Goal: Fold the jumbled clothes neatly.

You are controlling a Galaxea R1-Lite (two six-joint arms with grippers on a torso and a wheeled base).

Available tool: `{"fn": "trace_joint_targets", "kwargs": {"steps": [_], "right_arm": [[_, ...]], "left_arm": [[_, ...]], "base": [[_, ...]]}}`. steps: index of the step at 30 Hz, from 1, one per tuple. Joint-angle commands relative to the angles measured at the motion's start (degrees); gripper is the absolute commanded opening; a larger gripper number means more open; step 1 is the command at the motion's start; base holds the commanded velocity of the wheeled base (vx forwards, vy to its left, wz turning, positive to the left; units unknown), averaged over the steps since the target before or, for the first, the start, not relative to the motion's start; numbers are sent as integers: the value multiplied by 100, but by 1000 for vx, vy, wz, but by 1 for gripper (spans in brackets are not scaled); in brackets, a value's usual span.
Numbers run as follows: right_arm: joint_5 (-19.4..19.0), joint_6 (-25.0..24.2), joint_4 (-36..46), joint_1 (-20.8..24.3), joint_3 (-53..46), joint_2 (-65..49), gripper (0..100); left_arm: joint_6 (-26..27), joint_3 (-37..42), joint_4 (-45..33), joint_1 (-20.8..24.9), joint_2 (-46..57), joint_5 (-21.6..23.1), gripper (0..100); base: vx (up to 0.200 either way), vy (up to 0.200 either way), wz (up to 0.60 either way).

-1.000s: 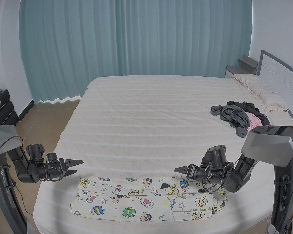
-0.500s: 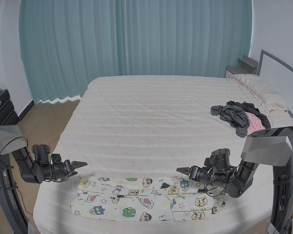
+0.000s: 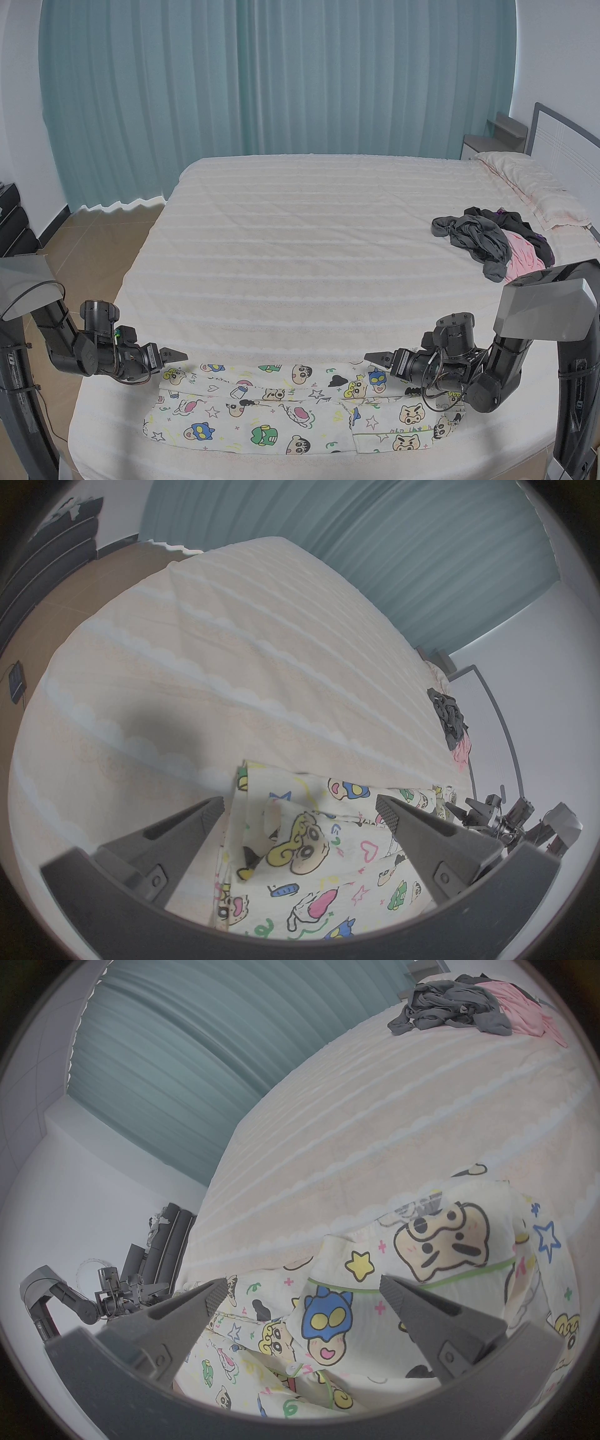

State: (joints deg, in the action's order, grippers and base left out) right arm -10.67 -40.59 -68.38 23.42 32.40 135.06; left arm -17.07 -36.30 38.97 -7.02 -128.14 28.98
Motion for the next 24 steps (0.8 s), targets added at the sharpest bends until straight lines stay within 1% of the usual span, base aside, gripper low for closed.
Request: {"fn": "trace_joint_targets", "kwargs": {"steps": [1, 16, 19, 20, 21, 24], "right_arm": [[3, 8, 0, 5, -6, 38, 100], [3, 25, -9, 5, 3, 91, 100], [3, 25, -9, 5, 3, 82, 100], [3, 25, -9, 5, 3, 82, 100], [3, 25, -9, 5, 3, 82, 100], [12, 25, -9, 5, 3, 82, 100]], "left_arm": [[2, -26, -13, 25, 8, -6, 100], [151, 36, -30, 131, -10, -41, 100], [151, 36, -30, 131, -1, -112, 100], [151, 36, -30, 131, -1, -112, 0], [151, 9, -30, 105, -19, -173, 0], [274, -26, -39, -36, -45, -173, 0]], "base": [[0, 0, 0], [0, 0, 0], [0, 0, 0], [0, 0, 0], [0, 0, 0], [0, 0, 0]]}}
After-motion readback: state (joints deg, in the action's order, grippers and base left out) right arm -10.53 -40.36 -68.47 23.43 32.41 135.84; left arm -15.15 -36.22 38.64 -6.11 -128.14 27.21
